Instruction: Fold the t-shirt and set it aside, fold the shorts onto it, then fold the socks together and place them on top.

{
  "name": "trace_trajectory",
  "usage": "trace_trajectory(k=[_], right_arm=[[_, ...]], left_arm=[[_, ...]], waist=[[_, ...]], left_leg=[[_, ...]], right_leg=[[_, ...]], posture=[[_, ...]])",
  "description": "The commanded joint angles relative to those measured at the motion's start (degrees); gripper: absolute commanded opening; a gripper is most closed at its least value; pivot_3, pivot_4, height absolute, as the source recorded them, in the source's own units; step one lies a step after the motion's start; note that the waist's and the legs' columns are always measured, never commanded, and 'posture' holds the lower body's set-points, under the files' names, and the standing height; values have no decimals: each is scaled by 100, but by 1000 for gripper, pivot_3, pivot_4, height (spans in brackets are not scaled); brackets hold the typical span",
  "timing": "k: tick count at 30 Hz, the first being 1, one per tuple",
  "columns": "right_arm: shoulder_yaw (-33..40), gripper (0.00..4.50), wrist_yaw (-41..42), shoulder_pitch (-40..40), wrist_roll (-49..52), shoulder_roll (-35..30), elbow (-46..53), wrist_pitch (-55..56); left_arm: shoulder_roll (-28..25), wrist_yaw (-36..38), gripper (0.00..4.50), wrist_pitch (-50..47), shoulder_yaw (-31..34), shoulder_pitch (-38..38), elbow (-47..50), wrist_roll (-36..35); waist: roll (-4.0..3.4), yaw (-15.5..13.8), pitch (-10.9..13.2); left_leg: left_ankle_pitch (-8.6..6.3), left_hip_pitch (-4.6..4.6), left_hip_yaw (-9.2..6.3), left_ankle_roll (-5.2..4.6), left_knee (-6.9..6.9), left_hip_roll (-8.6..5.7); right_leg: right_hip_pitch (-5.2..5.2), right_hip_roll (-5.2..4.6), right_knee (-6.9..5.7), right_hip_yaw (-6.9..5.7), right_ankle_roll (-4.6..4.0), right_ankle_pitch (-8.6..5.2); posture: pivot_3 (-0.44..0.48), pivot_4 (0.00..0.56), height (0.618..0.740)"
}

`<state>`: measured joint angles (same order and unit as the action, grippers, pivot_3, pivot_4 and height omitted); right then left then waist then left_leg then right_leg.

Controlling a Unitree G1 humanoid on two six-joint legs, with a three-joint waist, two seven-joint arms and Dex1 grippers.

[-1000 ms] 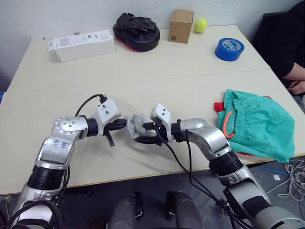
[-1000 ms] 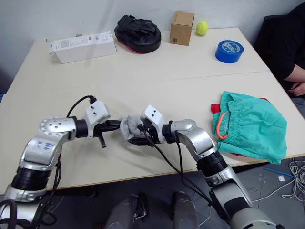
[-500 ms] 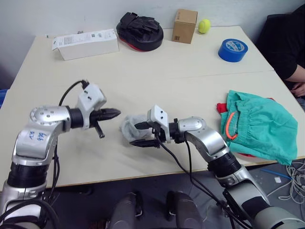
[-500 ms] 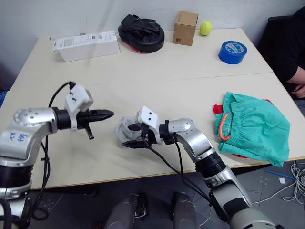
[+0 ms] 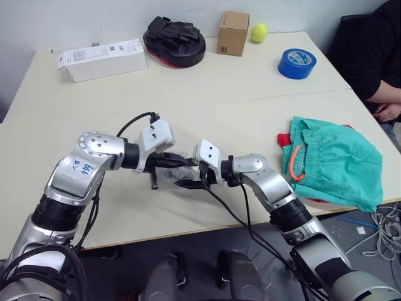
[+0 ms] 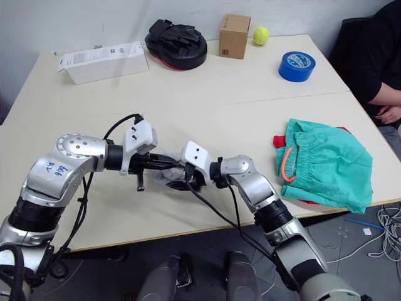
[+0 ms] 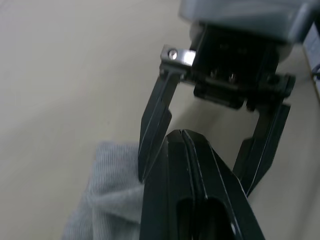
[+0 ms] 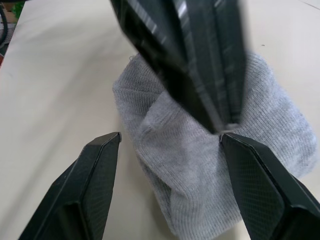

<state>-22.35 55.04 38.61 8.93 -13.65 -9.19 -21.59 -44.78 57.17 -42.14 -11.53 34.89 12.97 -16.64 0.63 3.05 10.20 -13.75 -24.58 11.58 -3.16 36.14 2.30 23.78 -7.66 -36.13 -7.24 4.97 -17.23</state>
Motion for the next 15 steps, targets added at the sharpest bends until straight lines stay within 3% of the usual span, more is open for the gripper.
trace_trajectory(k=[1,7,15], right_arm=[[60,3241,-21,43,-16,37,110,55],[70,3241,-46,37,-30,32,60,39],[513,3241,177,-42,725,-80,813,-749]], left_arm=[[-222,17,0,270,89,-84,89,180],[-519,-3,0,879,47,-501,-170,570],[-259,-285,0,1394,-2,-765,-788,982]], waist=[[1,-1,0],[0,0,0],[0,-14,0]], left_leg=[[0,0,0,1,1,4],[-18,1,0,31,0,9],[-18,2,1,32,5,17]], right_leg=[[0,-1,1,1,0,0],[1,-5,3,5,-4,-2],[0,-4,0,5,-8,-3]], posture=[[0,150,740],[0,150,740],[0,150,740]])
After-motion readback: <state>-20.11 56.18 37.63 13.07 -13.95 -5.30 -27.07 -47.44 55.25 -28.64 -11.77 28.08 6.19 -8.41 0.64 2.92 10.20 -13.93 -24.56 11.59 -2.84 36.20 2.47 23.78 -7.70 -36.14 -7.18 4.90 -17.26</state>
